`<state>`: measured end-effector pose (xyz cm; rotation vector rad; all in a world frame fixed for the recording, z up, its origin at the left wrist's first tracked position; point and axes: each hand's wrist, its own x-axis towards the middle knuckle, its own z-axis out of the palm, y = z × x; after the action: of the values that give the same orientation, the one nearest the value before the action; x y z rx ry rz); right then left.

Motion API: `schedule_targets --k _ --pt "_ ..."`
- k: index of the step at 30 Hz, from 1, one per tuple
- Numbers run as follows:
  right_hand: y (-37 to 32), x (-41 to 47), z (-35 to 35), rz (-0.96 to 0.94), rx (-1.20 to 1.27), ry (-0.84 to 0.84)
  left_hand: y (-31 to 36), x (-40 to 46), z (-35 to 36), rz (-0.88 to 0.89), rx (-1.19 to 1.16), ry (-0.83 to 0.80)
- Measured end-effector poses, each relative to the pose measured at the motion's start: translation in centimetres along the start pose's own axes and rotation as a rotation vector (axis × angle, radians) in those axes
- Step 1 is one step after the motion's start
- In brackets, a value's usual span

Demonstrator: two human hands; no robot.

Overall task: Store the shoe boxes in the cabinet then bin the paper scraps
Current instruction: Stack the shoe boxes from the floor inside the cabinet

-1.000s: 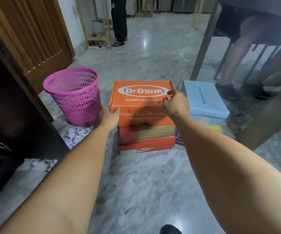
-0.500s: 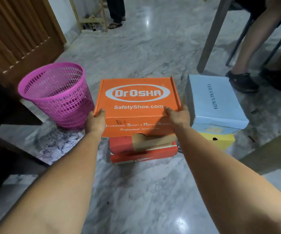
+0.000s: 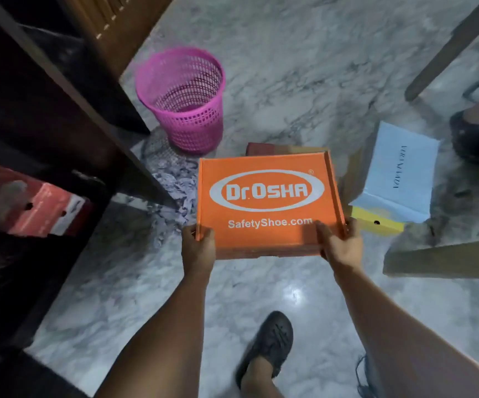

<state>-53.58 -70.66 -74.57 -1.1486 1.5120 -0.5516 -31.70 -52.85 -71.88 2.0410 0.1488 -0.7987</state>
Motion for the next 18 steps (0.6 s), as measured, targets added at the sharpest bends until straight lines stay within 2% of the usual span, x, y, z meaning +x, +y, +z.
schedule_targets --k 4,8,11,15,18 --pt "-1.6 -10.2 1.9 -0.007 -0.131 -0.174 -3.3 -6.4 -10.2 -0.047 -0.099 0.143" --pt "-1.5 -19.0 6.7 -0.058 -0.222 -0.343 -7.7 -11.0 -21.1 -0.091 -0.223 0.344" --pt "-2.5 -23.9 12.5 -0.14 -0.262 -0.472 -8.8 -12.3 -29.1 -0.132 -0.333 0.5" --pt "-9.6 -31.7 23.2 -0.279 -0.236 -0.696 -8.4 -11.1 -39.2 -0.144 -0.454 0.746" --pt "-13.0 -34.9 31.5 -0.387 -0.245 -0.81 -8.7 -8.3 -45.2 -0.127 -0.577 0.862"
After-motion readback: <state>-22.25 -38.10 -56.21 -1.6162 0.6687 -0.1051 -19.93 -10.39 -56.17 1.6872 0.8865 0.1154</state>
